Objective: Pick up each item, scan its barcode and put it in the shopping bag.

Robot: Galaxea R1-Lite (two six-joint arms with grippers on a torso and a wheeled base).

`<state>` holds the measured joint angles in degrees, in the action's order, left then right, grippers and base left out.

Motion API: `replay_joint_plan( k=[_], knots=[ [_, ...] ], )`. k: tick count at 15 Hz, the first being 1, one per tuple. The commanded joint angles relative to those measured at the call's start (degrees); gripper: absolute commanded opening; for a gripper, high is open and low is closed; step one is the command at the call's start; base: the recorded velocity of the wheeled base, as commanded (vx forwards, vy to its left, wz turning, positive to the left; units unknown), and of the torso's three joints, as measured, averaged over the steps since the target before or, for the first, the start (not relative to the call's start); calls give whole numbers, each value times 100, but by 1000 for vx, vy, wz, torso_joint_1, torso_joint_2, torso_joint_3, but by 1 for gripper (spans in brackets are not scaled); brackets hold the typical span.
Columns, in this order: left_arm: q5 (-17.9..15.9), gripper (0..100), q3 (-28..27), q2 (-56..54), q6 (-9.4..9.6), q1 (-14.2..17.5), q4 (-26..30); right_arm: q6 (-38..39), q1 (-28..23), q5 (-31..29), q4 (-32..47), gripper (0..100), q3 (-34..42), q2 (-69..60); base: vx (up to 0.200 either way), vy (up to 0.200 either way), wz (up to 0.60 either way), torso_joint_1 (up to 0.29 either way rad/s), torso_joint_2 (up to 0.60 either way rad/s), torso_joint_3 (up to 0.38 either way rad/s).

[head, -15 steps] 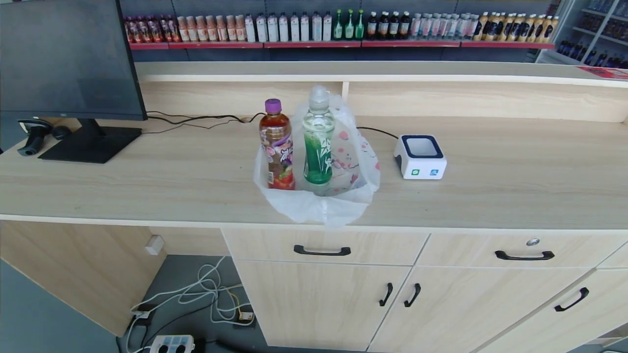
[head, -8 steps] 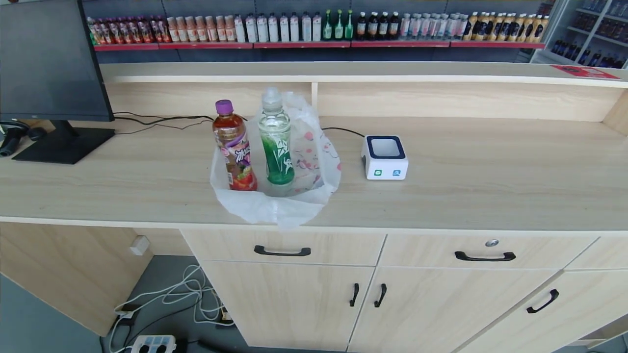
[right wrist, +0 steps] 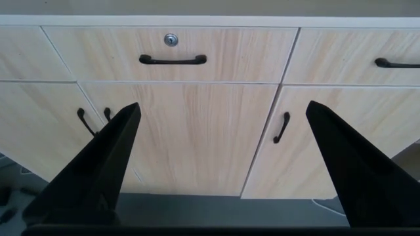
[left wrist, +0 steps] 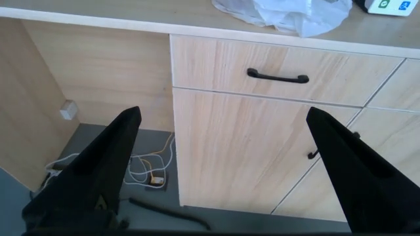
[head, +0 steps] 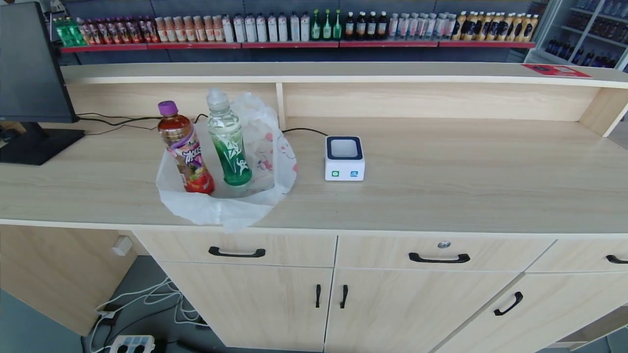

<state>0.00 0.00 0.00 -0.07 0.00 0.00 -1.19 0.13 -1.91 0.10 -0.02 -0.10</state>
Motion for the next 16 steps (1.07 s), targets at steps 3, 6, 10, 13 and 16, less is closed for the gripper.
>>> replay_joint_plan(
  k=[3,6,10,13,16],
  knots=[
    [0,100,0,0,-19,0,0,-4,4,-2,-1,100,2,10,0,0,0,0,0,0],
    [0,100,0,0,-19,0,0,-4,4,-2,-1,100,2,10,-200,0,0,2,4,-1],
    [0,100,0,0,-19,0,0,5,4,-2,-1,100,2,10,-200,0,0,-10,6,5],
    [0,100,0,0,-19,0,0,5,4,-2,-1,100,-6,10,-200,0,0,7,1,2],
    [0,100,0,0,-19,0,0,5,-5,-2,-1,100,2,10,-200,0,0,1,4,2]
  ],
)
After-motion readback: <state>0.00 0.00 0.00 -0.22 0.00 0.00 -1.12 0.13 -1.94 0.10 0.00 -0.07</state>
